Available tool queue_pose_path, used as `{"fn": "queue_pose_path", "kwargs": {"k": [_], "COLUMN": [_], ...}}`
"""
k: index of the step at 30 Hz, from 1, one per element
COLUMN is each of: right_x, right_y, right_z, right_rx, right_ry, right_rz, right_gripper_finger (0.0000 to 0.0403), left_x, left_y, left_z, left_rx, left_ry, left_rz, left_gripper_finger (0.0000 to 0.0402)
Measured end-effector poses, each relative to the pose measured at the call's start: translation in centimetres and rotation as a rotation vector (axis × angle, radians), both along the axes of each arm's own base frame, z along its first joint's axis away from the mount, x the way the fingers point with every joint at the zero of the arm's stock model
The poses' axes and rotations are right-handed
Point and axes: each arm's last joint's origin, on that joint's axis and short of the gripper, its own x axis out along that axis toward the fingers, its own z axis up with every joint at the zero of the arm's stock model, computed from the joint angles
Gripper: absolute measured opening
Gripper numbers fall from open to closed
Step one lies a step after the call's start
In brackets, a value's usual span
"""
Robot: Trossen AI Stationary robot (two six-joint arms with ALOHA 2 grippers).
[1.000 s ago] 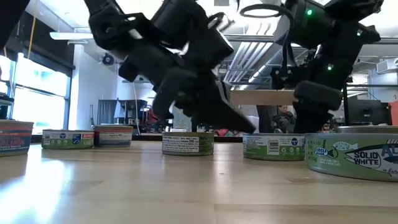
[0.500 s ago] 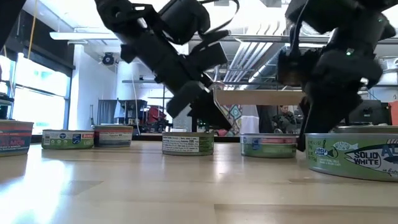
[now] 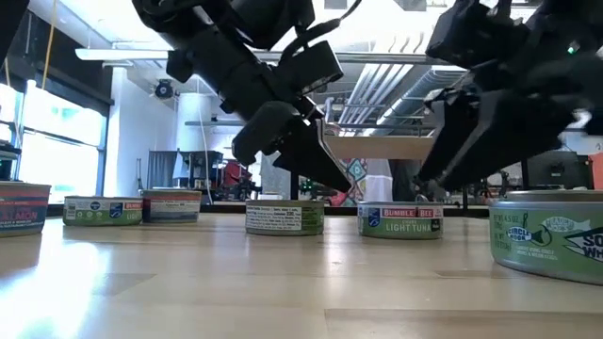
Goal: Stack canned seafood by type on shelf
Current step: Put the white green tuna can on the shelf
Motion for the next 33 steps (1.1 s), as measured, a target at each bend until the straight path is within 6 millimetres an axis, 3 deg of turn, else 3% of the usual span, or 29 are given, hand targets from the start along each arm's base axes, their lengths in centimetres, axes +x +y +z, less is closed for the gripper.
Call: {"fn": "queue_pose_path", "kwargs": {"k": [6, 10, 13, 20, 22, 33], "right_x": [0.6, 1.5, 1.9, 2.0, 2.0, 2.7], "right_y": [-0.8, -0.9, -1.2, -1.3, -1.4, -0.2], "right_z": [-0.8, -2.3, -3.2, -3.8, -3.9, -2.9], "right_rx": [-0.071, -0.113, -0.160, -0.172, -0.170, -0.171], "right_ry": [-0.021, -0.001, -0.001, -0.010, -0.008, -0.024], "right_rz": [0.036, 0.103, 0.060, -0.031, -0.035, -0.019], "right_gripper_finger": [0.0156, 0.0135, 0.0118, 0.0031, 0.0010, 0.0001], "left_x": [-0.7, -0.9, -1.1, -1.5, -1.8, -4.4], "left_y": [-0.2, -0.1, -0.2, -1.2, -1.7, -3.5], "left_z": [-0.6, -0.8, -1.0, -1.3, -1.0, 3.9], "left_rx": [-0.019, -0.032, -0.042, -0.037, -0.023, 0.096], "left_ry": [0.033, 0.025, 0.011, 0.018, 0.019, -0.024], "left_rz": [0.014, 0.032, 0.039, 0.041, 0.038, 0.097], "left_gripper_finger": [0.0000, 0.0000, 0.0000, 0.0000, 0.0000, 0.0000]}}
